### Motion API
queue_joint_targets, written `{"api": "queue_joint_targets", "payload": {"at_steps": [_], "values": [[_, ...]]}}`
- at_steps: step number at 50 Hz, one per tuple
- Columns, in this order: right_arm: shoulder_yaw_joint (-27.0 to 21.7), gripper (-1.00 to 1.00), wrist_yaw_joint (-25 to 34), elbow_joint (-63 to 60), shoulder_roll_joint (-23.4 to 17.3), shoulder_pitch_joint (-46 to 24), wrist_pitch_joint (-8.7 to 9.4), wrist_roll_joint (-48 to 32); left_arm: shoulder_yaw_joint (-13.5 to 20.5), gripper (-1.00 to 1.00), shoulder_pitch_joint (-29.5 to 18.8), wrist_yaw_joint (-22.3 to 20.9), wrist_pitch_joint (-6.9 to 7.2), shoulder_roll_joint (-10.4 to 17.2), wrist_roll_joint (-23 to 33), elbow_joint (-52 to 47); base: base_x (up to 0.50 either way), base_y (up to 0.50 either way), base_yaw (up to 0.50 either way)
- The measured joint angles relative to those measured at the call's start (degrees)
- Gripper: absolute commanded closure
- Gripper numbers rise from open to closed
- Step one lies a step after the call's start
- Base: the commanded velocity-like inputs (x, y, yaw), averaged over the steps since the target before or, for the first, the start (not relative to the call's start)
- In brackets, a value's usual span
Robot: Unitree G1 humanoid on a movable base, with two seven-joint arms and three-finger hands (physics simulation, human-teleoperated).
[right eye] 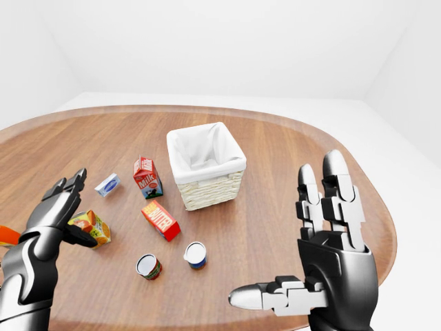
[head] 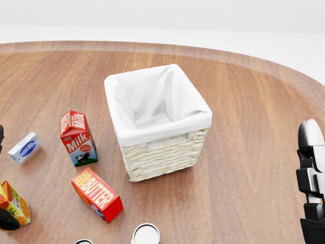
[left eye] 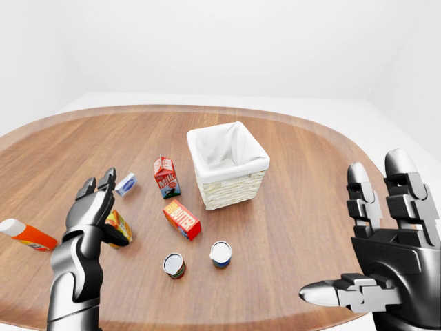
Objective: Pick up the orange juice, and put it in the basket.
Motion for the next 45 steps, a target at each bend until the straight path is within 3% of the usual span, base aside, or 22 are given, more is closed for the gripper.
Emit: {"api": "queue_joint_targets", "payload": {"at_steps": [29,45], "values": [[0.2,-1.0,0.0,0.0,0.2,-0.4,0.0,0.0,-0.5,-1.0,-2.2,8.5,0.0,4.4,-7.9,16.1,0.0,0.0,0.0],[0.2,-1.0,0.2,0.0,0.4,-0.5,0.0,0.1,-2.0,-1.0,-3.1,12.9,0.0,5.0,-10.2,22.4,0.0,0.0,0.0]]}}
